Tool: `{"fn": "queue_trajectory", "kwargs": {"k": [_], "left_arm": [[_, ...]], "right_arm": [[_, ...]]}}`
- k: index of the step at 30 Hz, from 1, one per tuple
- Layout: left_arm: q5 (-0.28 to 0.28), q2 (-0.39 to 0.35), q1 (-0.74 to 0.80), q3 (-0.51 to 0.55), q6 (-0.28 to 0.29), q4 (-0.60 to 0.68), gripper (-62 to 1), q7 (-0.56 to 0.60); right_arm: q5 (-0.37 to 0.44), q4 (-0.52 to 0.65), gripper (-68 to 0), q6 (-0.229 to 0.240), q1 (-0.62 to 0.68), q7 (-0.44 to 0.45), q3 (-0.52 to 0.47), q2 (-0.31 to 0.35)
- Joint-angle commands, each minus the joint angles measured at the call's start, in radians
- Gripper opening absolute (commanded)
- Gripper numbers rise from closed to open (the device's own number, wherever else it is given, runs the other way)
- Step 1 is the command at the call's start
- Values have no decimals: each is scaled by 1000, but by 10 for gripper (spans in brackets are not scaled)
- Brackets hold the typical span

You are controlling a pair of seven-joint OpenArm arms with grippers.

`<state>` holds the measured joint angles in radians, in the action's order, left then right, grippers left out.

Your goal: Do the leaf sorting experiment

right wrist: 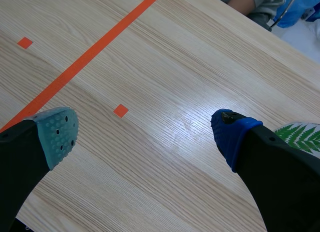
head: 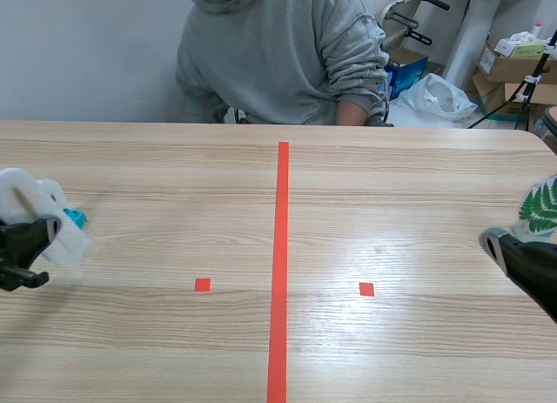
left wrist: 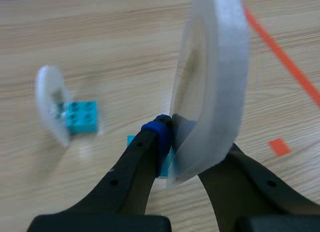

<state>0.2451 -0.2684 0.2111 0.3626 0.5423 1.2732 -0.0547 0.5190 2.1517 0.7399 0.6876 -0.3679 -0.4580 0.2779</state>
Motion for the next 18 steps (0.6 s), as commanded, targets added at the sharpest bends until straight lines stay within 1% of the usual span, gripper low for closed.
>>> {"fn": "queue_trajectory", "kwargs": {"k": [1,6,8,9,10,13,18], "left_arm": [[-23,2,-19,-13,-28,3,-582,13],[-119,11,-51,-14,-122,2,-582,21],[-159,16,-78,-14,-141,2,-582,21],[-176,17,-92,-14,-142,1,-582,20],[-184,18,-107,-14,-142,0,-582,17],[-186,18,-153,-15,-153,-37,-582,9],[-194,15,-230,-15,-156,-189,-582,16]], "right_arm": [[4,7,-133,6,-9,8,-1,13],[4,7,-133,6,-9,8,-1,13],[4,7,-133,6,-9,8,-1,13],[4,7,-133,6,-9,8,-1,13],[4,7,-133,6,-9,8,-1,13],[4,7,-133,6,-9,8,-1,13],[4,7,-133,6,-9,8,-1,13]]}}
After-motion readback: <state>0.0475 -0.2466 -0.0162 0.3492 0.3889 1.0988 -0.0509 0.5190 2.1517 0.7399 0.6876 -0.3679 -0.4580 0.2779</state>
